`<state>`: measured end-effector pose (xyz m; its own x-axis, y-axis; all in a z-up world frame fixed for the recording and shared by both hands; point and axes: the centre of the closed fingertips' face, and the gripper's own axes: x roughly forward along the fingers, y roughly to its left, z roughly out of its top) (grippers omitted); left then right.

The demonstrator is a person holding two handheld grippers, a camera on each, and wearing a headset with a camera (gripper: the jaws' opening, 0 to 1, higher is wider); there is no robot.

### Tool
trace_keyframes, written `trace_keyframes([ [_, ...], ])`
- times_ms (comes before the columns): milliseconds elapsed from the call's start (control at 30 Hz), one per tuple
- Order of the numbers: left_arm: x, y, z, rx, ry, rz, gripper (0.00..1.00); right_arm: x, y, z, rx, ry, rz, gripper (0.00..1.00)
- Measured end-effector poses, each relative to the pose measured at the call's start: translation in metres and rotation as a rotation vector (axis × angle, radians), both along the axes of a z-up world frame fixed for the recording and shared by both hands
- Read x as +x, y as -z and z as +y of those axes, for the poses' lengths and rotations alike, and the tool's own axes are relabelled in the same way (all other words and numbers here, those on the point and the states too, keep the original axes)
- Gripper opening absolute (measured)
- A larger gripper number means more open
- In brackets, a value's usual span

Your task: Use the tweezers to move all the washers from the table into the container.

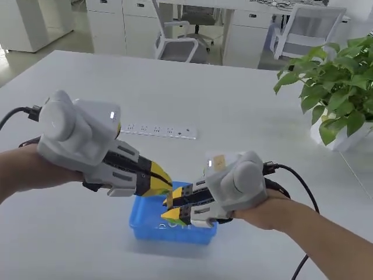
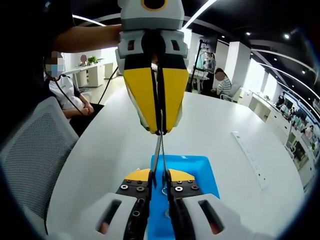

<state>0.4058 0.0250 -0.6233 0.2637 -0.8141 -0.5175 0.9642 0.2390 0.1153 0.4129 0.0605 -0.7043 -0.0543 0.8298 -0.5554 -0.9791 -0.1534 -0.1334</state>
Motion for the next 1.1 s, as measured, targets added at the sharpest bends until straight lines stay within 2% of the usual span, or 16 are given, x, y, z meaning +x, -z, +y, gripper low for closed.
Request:
trace_keyframes([
  [333,-0.015,-0.005,-0.001,0.008,0.027,0.004,0.05,-0.017,-0.005,-0.005,0.012,0.016,0.01,0.09],
  [567,-0.025,-0.003,0.001,0.031,0.046,0.007,0.05,-0.025,-0.005,-0.011,0.0,0.02,-0.001,0.08],
  [800,-0.035,0.006,0.003,0.051,0.052,0.019,0.05,-0.033,0.001,-0.018,-0.032,0.012,-0.017,0.07],
  [1100,-0.048,0.032,0.004,0.083,0.05,0.053,0.05,-0.044,0.021,-0.03,-0.09,-0.002,-0.027,0.07],
])
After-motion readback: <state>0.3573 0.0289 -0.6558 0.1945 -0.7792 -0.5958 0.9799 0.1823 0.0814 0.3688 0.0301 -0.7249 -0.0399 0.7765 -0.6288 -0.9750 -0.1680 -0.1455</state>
